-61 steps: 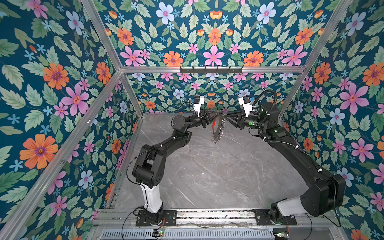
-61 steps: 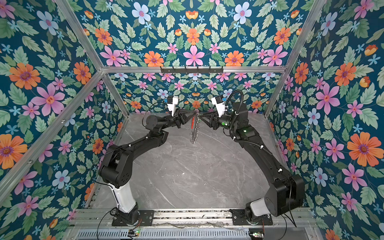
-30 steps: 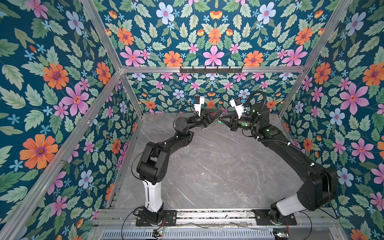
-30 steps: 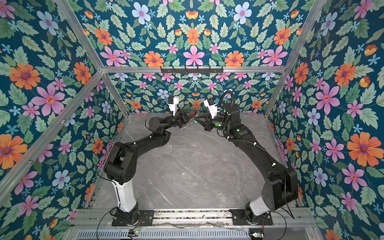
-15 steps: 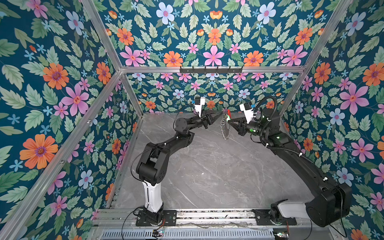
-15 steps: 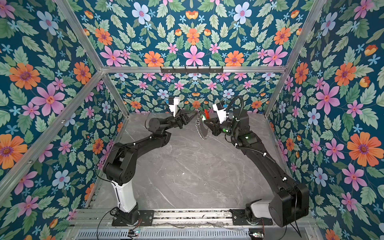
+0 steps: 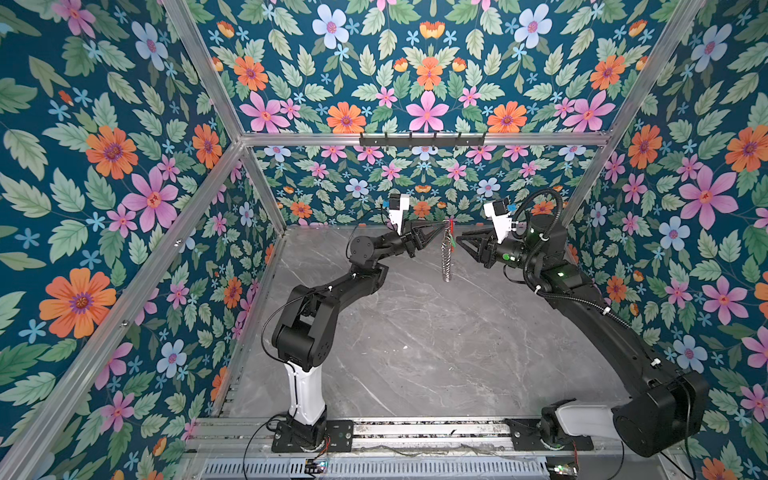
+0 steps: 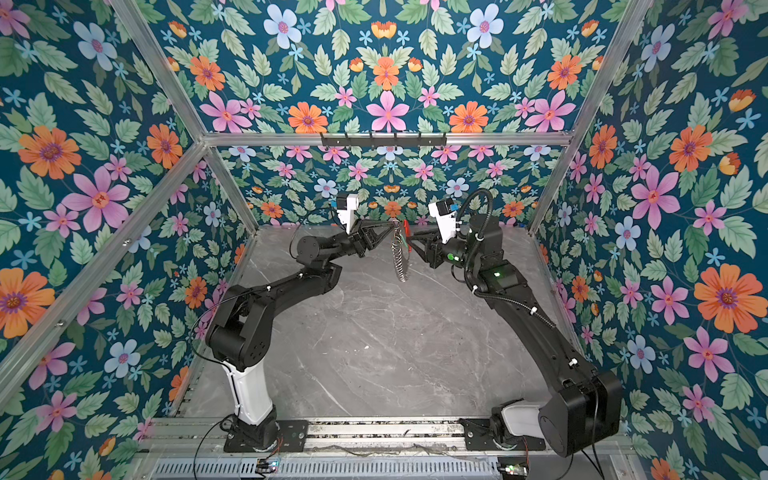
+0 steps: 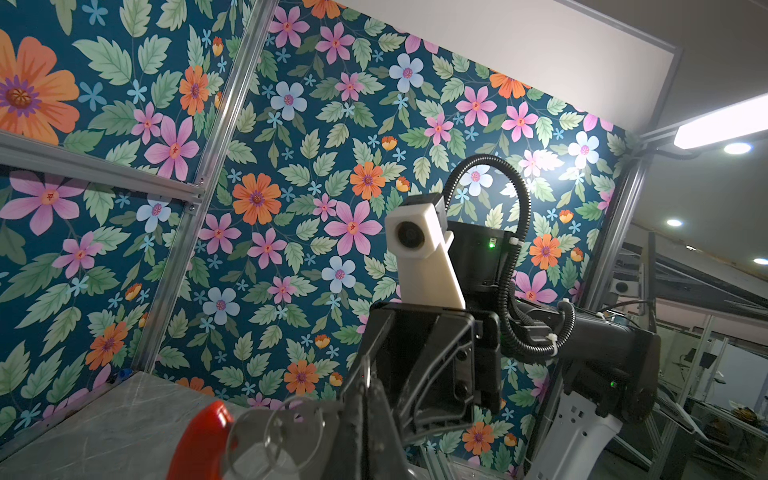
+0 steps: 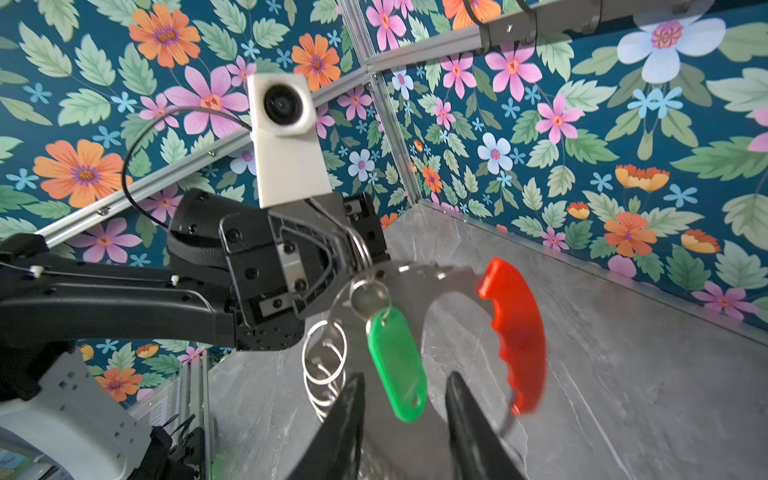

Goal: Put the keys on the keyring

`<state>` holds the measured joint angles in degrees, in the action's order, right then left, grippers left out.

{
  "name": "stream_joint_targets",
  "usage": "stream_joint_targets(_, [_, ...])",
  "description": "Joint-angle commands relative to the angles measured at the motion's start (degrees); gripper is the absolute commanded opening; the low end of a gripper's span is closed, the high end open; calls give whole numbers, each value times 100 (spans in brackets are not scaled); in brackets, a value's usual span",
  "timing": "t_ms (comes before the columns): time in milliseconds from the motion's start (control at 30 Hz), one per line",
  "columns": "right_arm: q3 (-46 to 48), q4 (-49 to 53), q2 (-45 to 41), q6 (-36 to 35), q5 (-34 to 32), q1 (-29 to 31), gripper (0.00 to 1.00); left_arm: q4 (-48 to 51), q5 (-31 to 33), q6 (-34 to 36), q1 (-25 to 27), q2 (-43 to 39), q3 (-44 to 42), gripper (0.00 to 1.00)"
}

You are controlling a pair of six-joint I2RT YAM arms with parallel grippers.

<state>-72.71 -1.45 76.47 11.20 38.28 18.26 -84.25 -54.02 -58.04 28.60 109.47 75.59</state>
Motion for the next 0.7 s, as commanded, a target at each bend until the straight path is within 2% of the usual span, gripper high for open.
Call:
stream_joint_targets(0, [-183, -604, 141, 449, 320, -6, 35, -312, 5, 47, 27, 4, 26, 0])
stream_joint_targets(300, [-451, -983, 536, 854, 689, 1, 33, -320, -48, -5, 58, 30, 78, 0])
stream_joint_targets(433, [-473, -1088, 604, 950, 750, 2, 23, -329, -56, -27, 58, 48, 96, 0])
stream_joint_targets(600, [-490, -1115, 624, 989, 785, -2, 4, -340, -56, -41, 58, 66, 114, 0])
stream_joint_targets(667, [-489, -1114, 619, 997, 803, -4, 1, -338, -56, -41, 67, 82, 122, 0])
